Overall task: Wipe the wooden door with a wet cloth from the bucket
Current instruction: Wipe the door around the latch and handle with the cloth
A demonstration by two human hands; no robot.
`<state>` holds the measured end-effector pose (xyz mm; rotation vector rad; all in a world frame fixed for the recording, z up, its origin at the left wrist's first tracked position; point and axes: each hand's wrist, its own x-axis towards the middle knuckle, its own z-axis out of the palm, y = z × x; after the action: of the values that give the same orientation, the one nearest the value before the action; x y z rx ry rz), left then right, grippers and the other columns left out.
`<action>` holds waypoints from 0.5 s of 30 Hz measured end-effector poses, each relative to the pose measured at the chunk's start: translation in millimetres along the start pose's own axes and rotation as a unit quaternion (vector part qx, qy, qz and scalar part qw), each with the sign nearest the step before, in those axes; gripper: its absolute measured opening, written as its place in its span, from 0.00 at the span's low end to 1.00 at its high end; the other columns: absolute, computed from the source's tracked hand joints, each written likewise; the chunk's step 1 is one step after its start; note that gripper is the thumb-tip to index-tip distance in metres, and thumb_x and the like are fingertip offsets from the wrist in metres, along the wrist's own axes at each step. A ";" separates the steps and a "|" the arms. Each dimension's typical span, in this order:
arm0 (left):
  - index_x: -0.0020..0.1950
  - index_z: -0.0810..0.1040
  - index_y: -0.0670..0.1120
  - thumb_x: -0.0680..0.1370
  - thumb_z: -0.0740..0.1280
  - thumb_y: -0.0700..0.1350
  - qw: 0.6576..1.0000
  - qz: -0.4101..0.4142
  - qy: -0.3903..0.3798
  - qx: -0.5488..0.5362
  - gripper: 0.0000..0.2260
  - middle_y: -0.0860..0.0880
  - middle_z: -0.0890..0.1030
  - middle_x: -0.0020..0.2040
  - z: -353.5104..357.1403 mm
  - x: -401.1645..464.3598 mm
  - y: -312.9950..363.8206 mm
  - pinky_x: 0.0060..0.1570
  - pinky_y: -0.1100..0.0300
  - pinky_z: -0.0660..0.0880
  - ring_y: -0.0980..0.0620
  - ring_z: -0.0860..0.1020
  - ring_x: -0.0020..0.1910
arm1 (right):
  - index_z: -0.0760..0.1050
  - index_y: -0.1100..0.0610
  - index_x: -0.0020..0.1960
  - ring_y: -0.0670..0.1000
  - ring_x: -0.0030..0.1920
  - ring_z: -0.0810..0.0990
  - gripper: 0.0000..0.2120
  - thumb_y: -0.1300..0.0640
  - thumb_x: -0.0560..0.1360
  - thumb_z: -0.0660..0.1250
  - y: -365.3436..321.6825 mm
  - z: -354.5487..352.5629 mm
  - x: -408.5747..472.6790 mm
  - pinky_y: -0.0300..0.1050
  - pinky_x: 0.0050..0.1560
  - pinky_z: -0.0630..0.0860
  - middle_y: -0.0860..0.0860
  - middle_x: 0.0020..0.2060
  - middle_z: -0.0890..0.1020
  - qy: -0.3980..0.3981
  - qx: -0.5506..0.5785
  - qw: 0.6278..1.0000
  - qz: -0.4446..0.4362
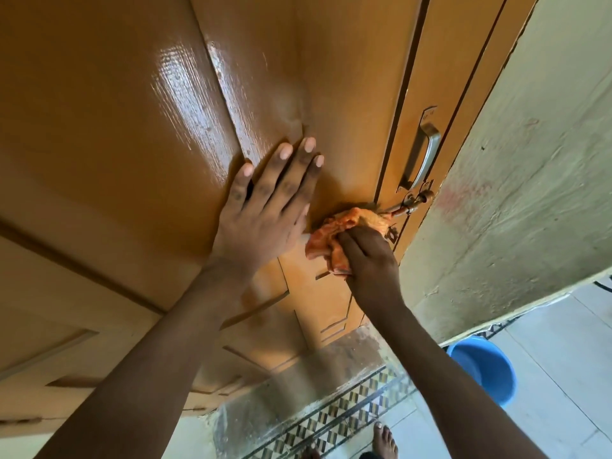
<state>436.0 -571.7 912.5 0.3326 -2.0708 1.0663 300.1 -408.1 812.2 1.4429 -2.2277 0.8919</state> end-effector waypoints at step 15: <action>0.86 0.59 0.49 0.86 0.59 0.56 0.999 -0.010 -0.026 0.020 0.29 0.46 0.51 0.85 -0.6 -1.9 -0.1 0.80 0.43 0.39 0.45 0.39 0.85 | 0.82 0.61 0.59 0.57 0.58 0.81 0.16 0.52 0.77 0.68 -30.1 -14.3 -28.1 0.50 0.57 0.81 0.57 0.56 0.84 0.004 0.166 0.985 -0.044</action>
<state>437.6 -571.4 911.3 0.4055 -2.0897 1.0994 338.5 -387.8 816.0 1.6617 -2.0601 1.2835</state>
